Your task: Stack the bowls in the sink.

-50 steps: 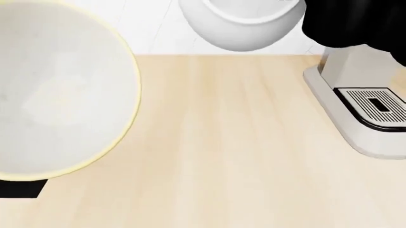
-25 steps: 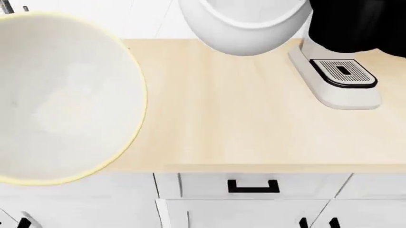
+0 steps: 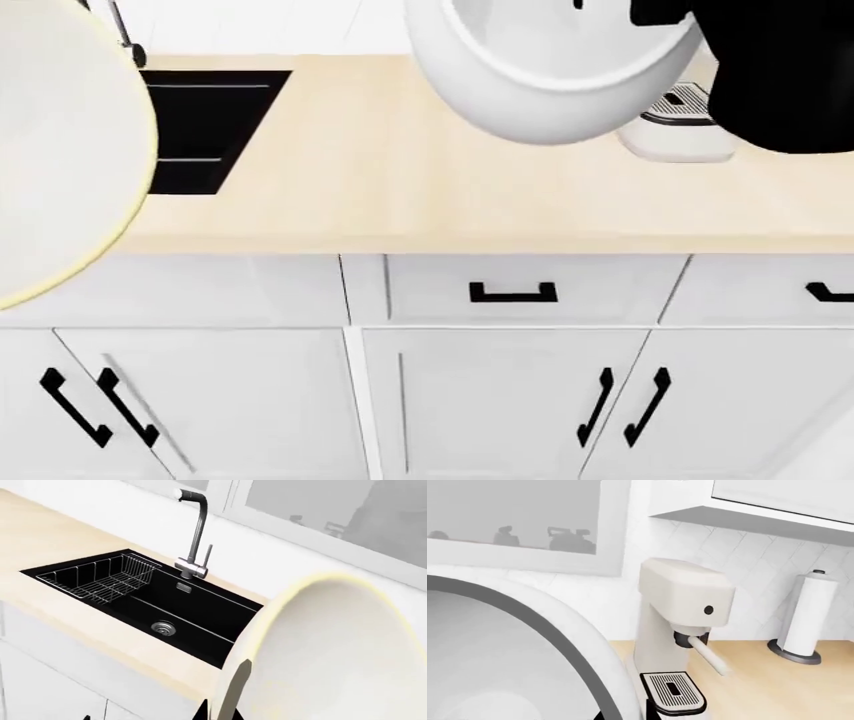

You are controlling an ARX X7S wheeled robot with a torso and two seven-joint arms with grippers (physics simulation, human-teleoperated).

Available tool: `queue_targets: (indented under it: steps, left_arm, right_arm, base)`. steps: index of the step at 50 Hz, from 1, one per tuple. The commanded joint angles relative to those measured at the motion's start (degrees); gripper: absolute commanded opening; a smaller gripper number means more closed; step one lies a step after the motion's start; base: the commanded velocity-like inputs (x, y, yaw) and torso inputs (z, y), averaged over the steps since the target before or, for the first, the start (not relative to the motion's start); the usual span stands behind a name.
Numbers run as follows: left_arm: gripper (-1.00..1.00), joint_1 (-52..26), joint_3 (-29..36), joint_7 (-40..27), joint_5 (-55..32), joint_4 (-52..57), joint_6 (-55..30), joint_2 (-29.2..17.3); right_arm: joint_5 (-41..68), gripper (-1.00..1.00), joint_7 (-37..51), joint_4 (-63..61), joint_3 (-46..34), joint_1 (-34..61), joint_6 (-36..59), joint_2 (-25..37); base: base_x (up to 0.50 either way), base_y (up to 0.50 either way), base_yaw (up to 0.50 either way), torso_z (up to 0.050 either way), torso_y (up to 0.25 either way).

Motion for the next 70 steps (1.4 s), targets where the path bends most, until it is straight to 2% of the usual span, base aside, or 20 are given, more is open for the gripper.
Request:
queue_targets:
  steps: [1, 15, 27, 44, 56, 70]
  left_arm:
    - [-1.0, 1.29, -3.45, -0.09, 2.98, 0.0, 2.1, 0.47]
    - [-1.0, 3.69, 11.04, 7.81, 15.66, 1.33, 22.16, -4.01]
    - [-1.0, 5.73, 18.12, 10.83, 18.6, 2.01, 30.97, -7.89]
    - [-1.0, 4.24, 15.15, 8.67, 18.65, 1.51, 26.14, -5.18]
    - [-1.0, 3.47, 12.25, 7.28, 18.42, 0.91, 22.3, -3.09]
    - [-1.0, 3.29, 12.7, 7.35, 18.79, 0.92, 22.27, -3.18]
  right_arm:
    - [-1.26, -1.0, 0.59, -2.95, 1.39, 0.09, 0.84, 2.61]
    - [-0.47, -1.0, 0.72, -7.22, 2.17, -0.32, 1.08, 4.8]
    - [0.6, -1.0, 1.54, -9.78, 2.37, 0.01, 2.37, 5.83]
    - [-0.67, -1.0, 2.92, -10.82, 2.76, 0.62, 3.1, 7.57]
    - [-0.96, -1.0, 3.73, -11.27, 2.66, 1.09, 4.35, 7.83]
    - [-1.78, -1.0, 3.62, -11.8, 2.77, 0.45, 4.4, 7.95]
  base:
    - [0.0, 0.0, 0.0, 0.0, 0.0]
    - [0.0, 0.0, 0.0, 0.0, 0.0]
    - [0.0, 0.0, 0.0, 0.001, 0.0]
    - [0.0, 0.01, 0.0, 0.0, 0.001]
    - [0.0, 0.5, 0.0, 0.001, 0.002]
    - [0.0, 0.5, 0.0, 0.0, 0.001]
